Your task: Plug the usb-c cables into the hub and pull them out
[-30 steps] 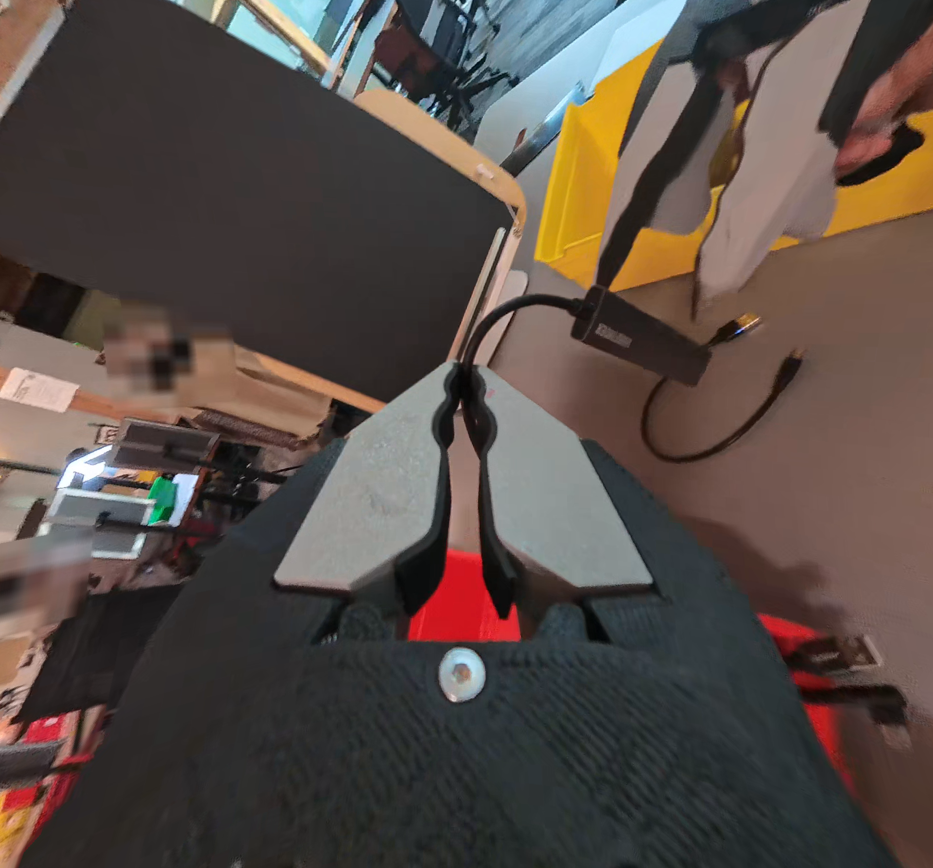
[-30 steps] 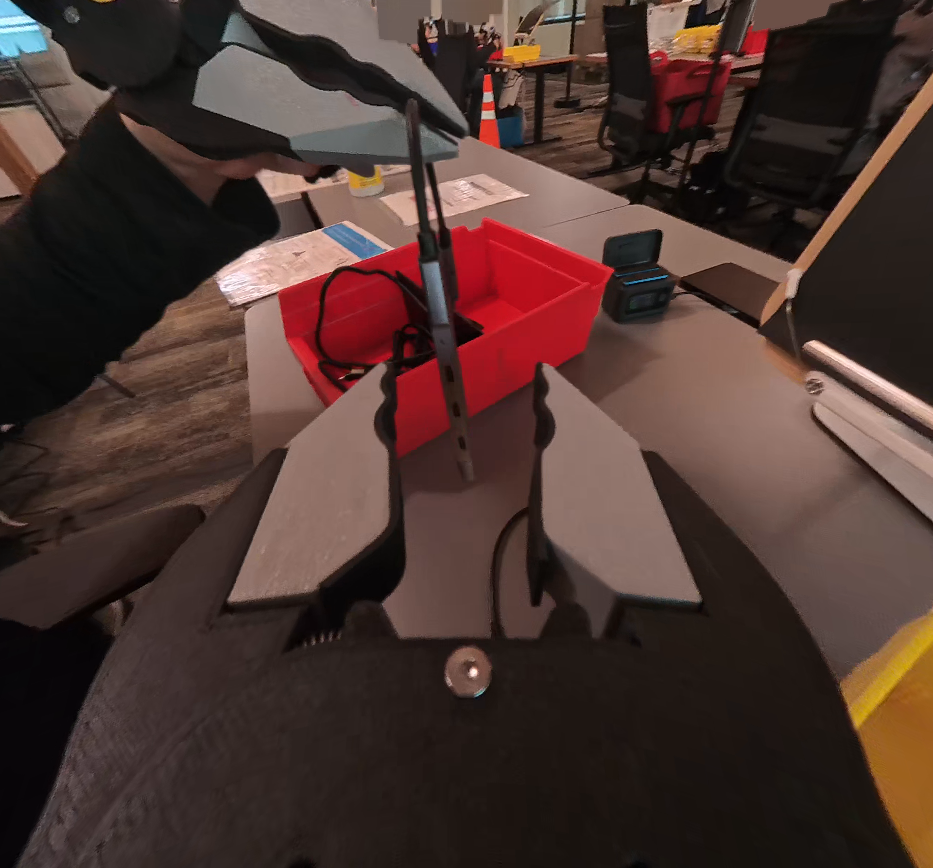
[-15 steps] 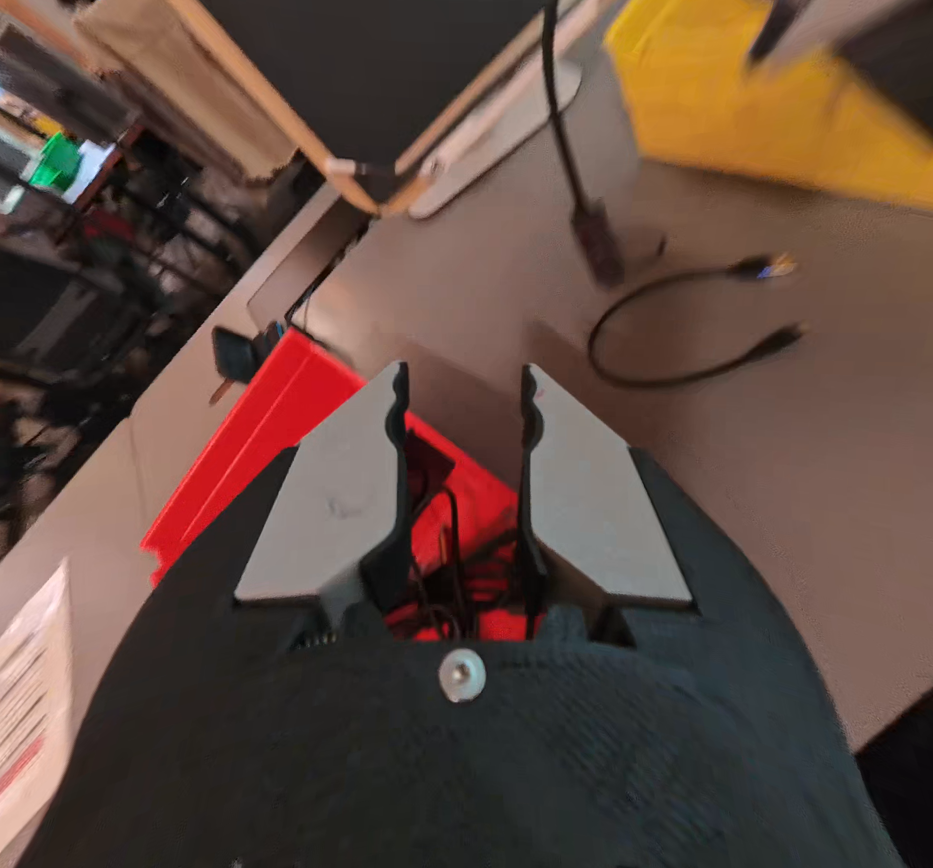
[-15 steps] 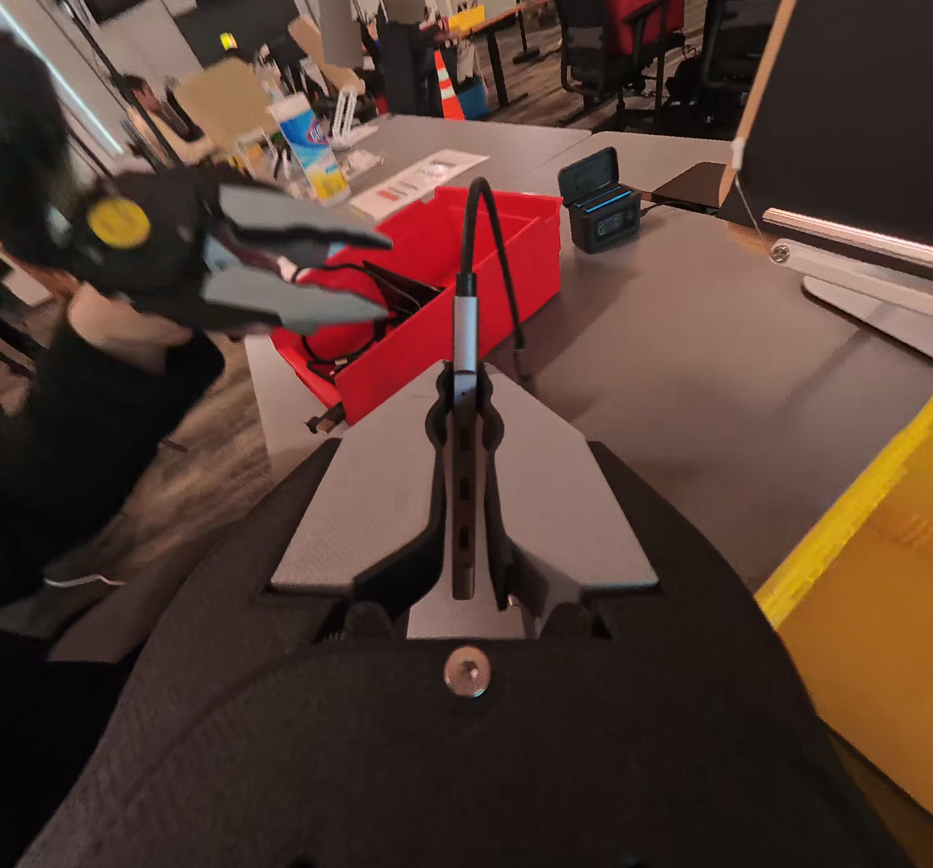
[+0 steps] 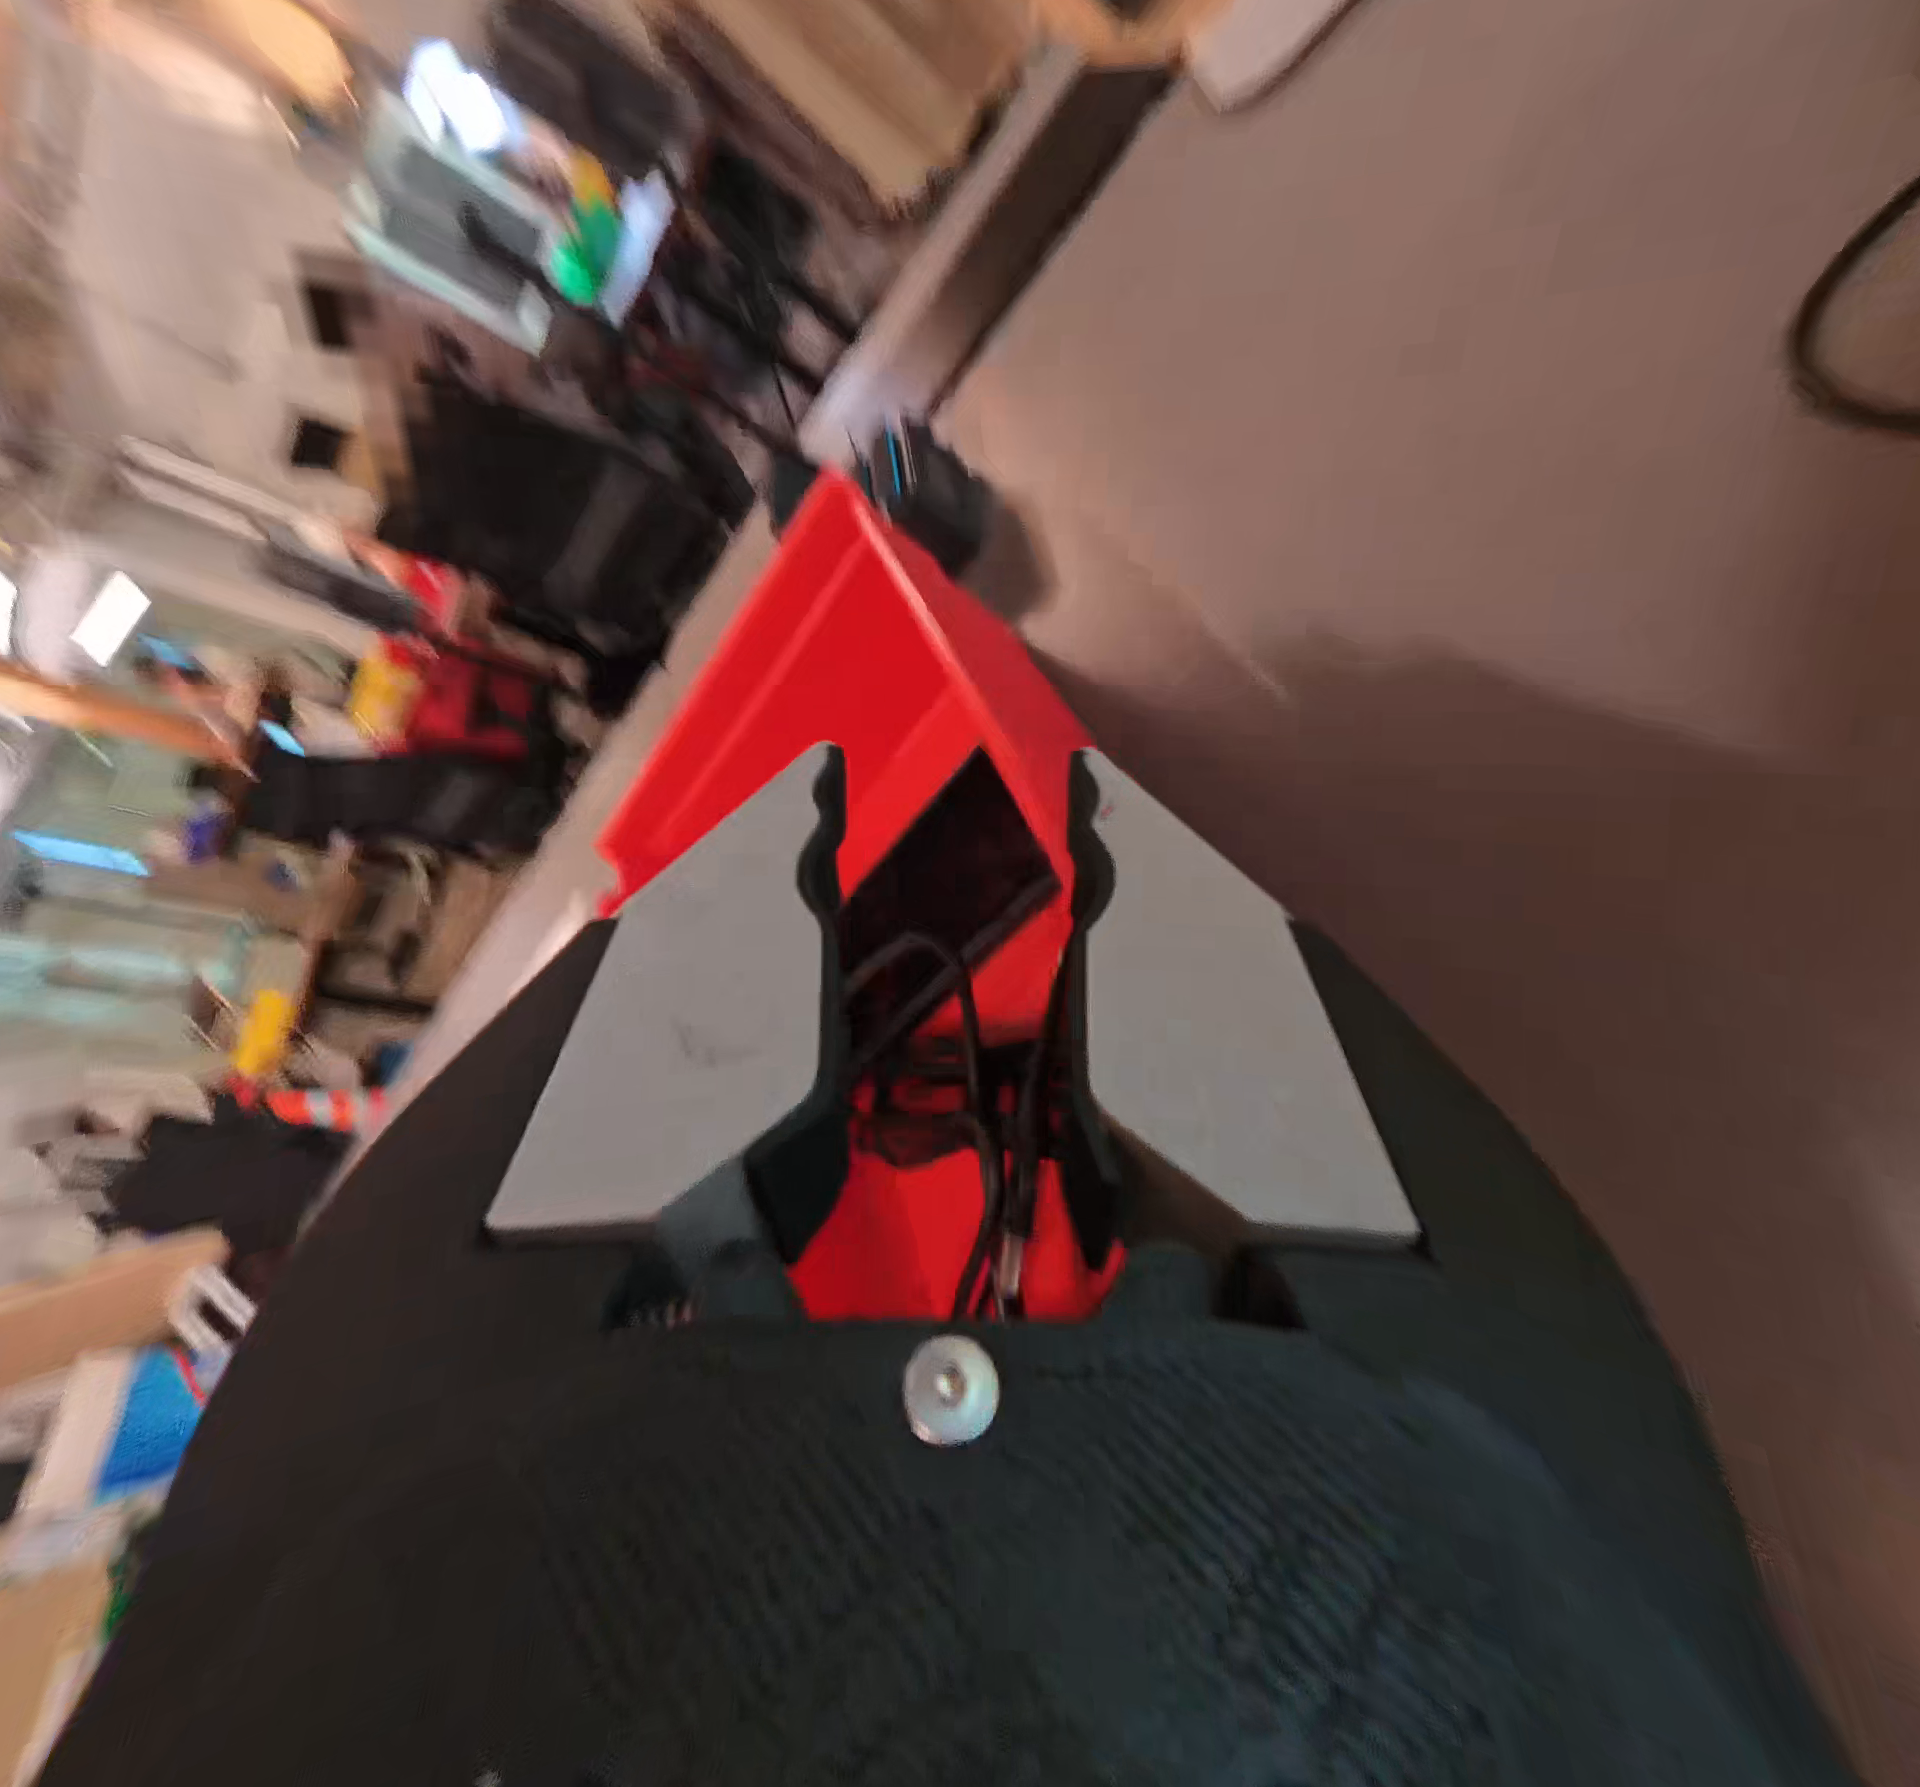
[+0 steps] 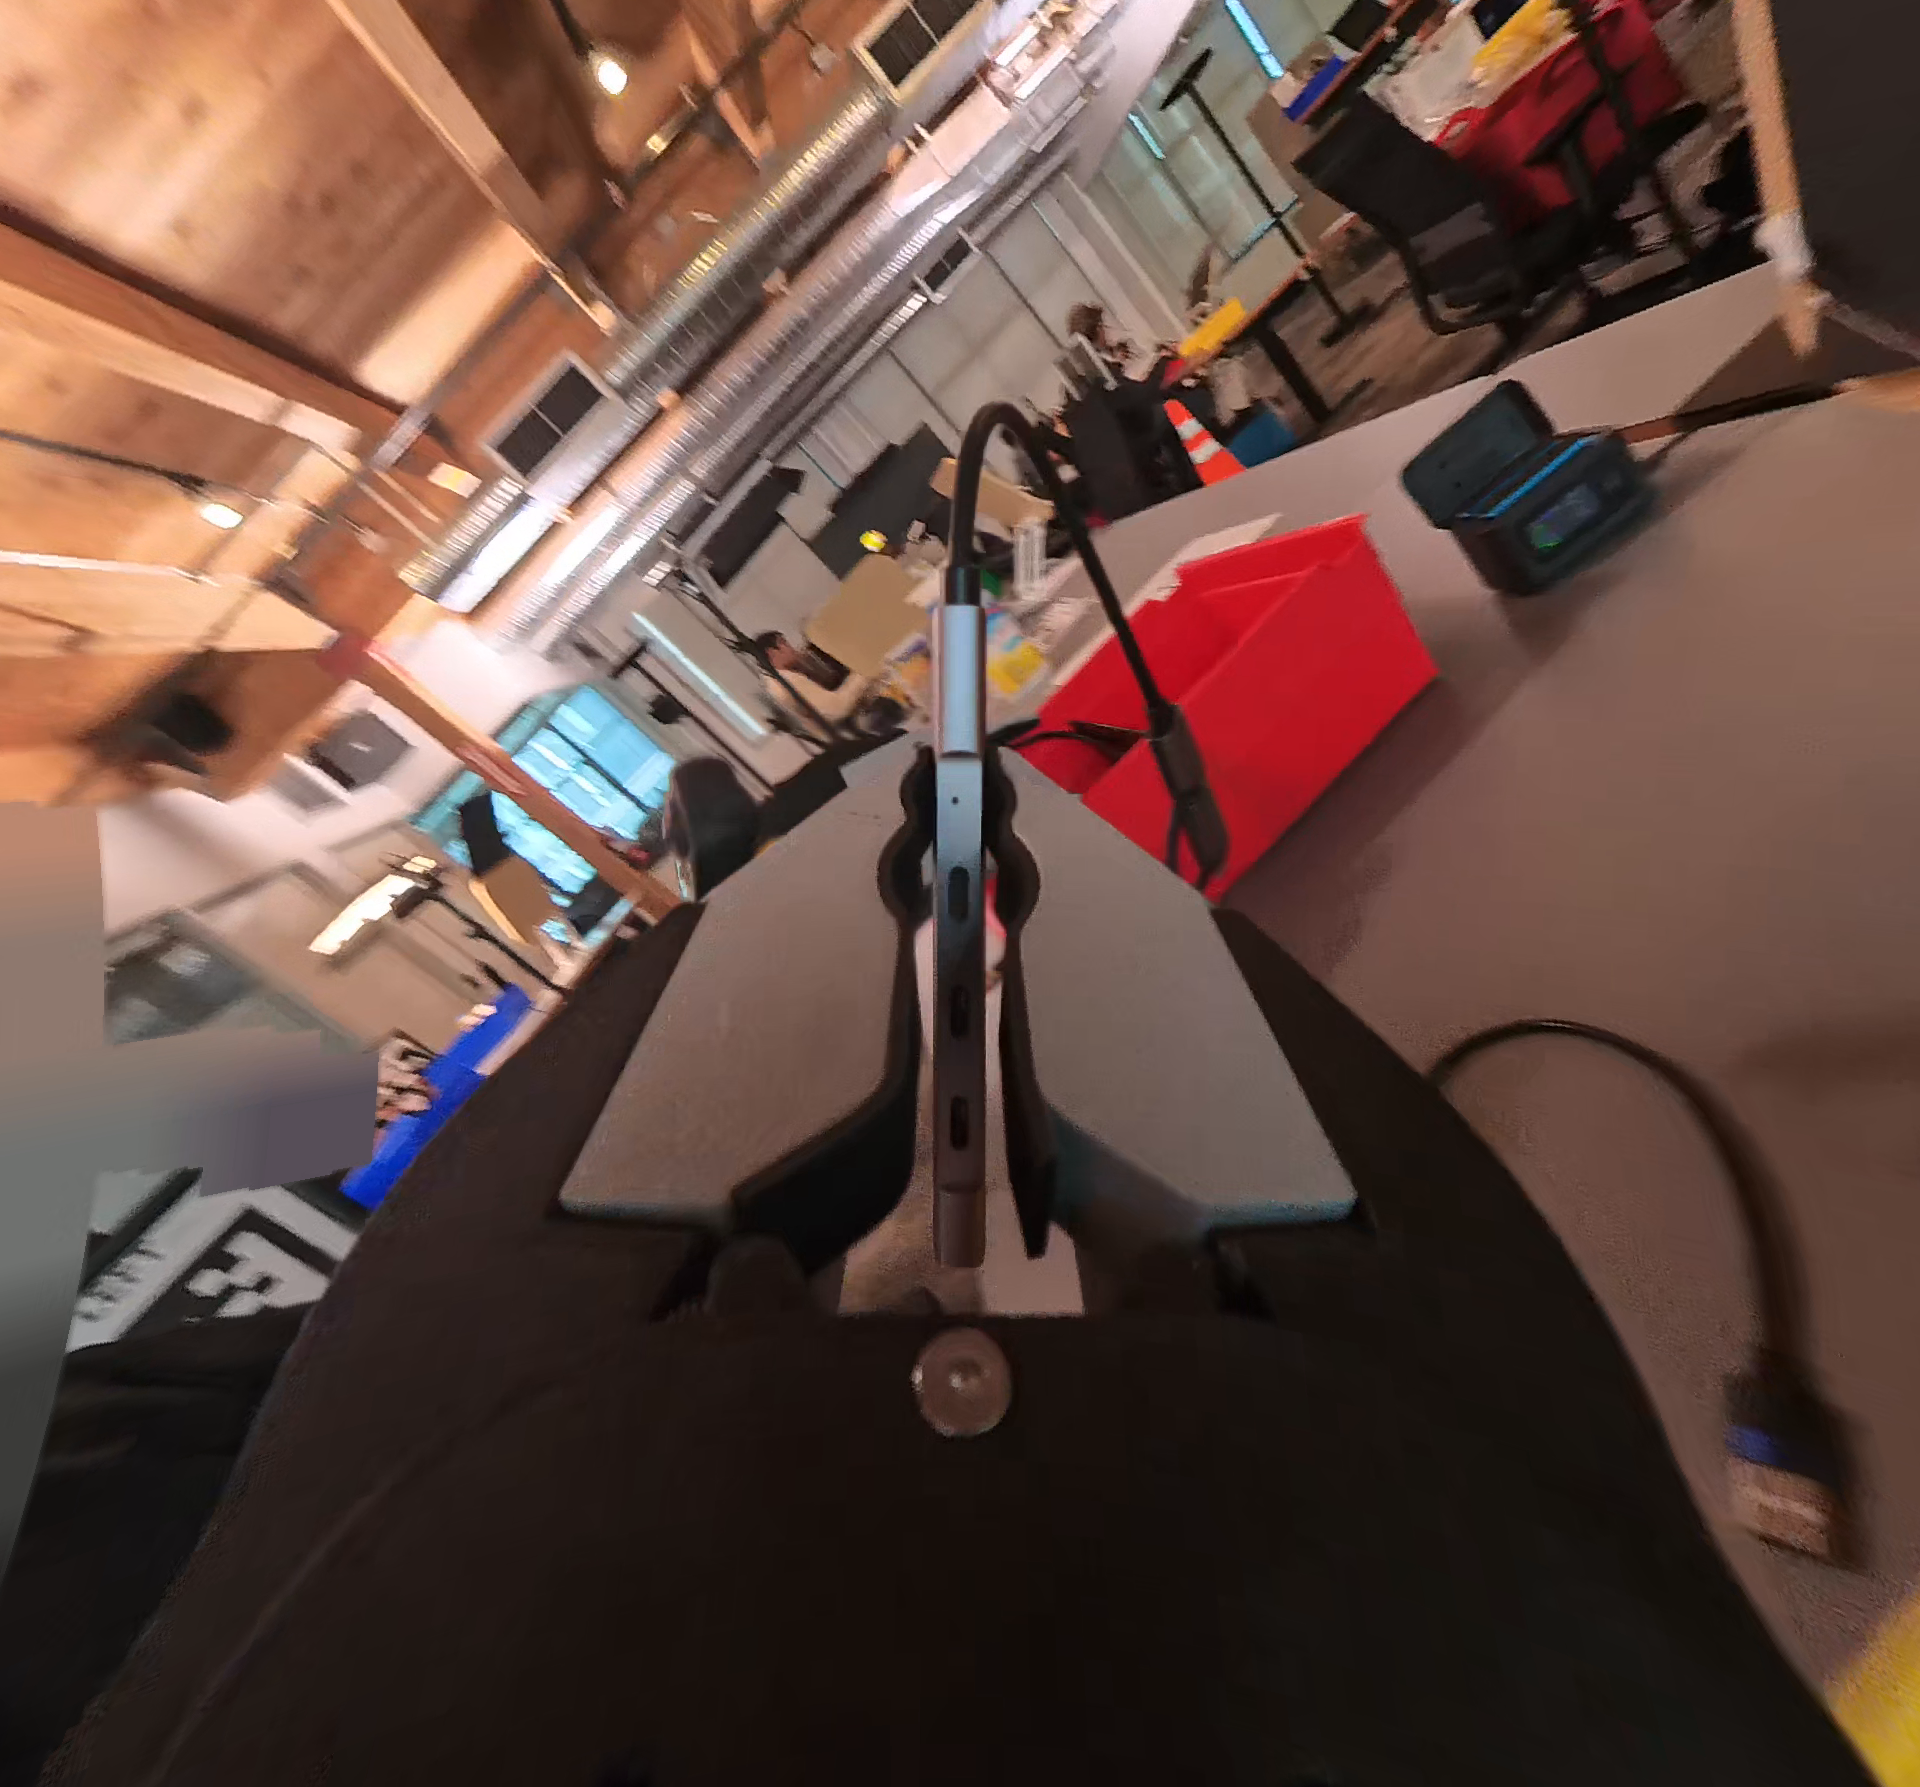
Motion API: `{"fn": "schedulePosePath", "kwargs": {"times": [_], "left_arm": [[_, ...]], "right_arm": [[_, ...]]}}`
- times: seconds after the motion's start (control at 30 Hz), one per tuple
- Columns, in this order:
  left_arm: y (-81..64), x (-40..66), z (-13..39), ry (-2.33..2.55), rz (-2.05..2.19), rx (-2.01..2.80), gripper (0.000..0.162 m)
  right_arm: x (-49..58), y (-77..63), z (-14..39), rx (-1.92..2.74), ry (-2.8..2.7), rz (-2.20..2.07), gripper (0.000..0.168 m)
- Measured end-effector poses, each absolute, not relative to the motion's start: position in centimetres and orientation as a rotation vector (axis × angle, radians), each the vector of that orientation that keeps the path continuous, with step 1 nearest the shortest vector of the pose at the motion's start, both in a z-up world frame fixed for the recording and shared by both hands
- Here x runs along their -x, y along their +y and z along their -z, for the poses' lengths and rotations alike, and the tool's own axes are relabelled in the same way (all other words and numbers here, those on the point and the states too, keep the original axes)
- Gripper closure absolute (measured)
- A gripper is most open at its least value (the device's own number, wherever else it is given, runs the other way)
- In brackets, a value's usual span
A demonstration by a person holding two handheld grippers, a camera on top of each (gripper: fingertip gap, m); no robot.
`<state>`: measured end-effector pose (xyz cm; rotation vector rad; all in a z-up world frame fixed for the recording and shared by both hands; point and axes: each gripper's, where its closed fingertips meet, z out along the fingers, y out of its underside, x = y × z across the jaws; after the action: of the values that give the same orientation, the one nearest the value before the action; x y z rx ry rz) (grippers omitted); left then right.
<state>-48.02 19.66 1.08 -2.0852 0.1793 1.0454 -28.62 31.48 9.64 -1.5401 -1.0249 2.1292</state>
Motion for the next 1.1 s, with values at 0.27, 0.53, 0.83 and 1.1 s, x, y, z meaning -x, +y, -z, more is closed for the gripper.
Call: {"fn": "schedulePosePath", "kwargs": {"times": [0.27, 0.53, 0.83, 1.1], "left_arm": [[26.2, 27.2, -5.1, 0.837, -1.307, 1.240, 0.119], [27.8, 25.1, -3.9, 0.999, -1.381, 1.053, 0.131], [26.4, 26.1, -5.3, 0.908, -1.000, 1.098, 0.155], [24.4, 29.8, -8.8, 0.629, -0.513, 1.152, 0.155]], "right_arm": [[30.4, 28.1, -9.2, 1.624, -0.872, -2.476, 0.163], [31.3, 28.9, -7.2, 1.713, -0.757, -2.538, 0.163], [30.6, 30.0, -5.9, 1.685, -0.872, -2.381, 0.152], [28.1, 27.6, -7.4, 1.549, -1.155, -2.351, 0.148]]}}
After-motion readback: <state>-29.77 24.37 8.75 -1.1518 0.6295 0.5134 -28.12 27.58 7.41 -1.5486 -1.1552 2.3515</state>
